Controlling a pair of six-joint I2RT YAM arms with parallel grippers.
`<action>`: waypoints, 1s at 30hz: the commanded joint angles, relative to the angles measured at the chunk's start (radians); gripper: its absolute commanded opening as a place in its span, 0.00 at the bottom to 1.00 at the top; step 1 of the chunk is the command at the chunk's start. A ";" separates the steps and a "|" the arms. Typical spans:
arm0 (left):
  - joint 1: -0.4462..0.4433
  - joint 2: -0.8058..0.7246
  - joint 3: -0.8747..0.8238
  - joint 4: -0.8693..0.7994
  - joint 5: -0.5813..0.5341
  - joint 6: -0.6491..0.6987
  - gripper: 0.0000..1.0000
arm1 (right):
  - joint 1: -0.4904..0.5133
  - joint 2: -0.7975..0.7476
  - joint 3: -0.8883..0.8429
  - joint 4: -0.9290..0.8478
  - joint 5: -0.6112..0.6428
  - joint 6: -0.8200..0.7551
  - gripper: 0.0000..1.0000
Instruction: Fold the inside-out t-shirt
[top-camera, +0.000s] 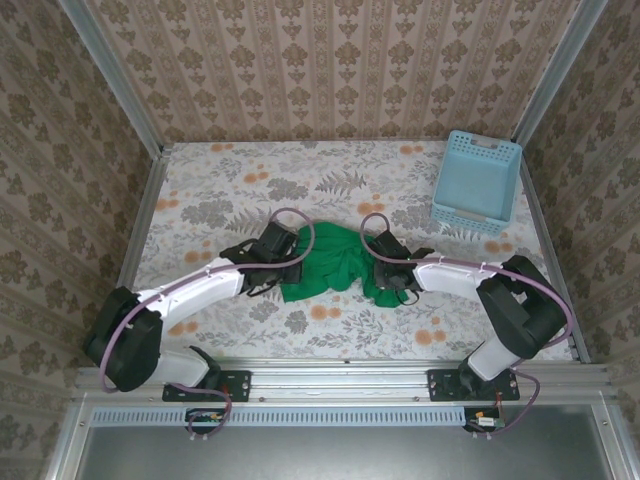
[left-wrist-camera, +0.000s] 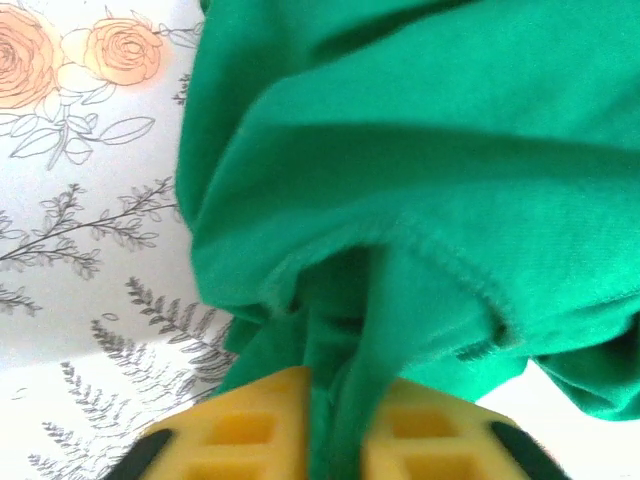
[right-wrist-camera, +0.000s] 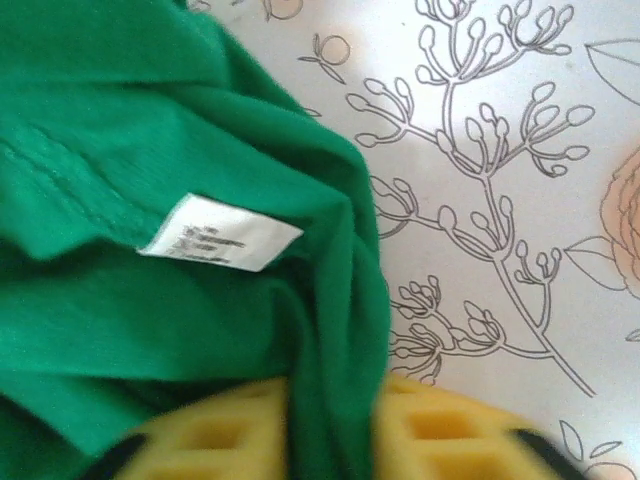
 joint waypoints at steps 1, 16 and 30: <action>0.051 -0.082 0.040 -0.080 -0.036 0.034 0.06 | 0.011 -0.082 0.017 -0.106 0.101 -0.007 0.03; 0.303 -0.458 0.476 -0.261 -0.041 0.189 0.00 | 0.004 -0.653 0.509 -0.404 0.302 -0.394 0.00; 0.353 -0.238 0.456 -0.383 -0.018 0.202 0.00 | -0.042 -0.558 0.407 -0.347 0.281 -0.371 0.00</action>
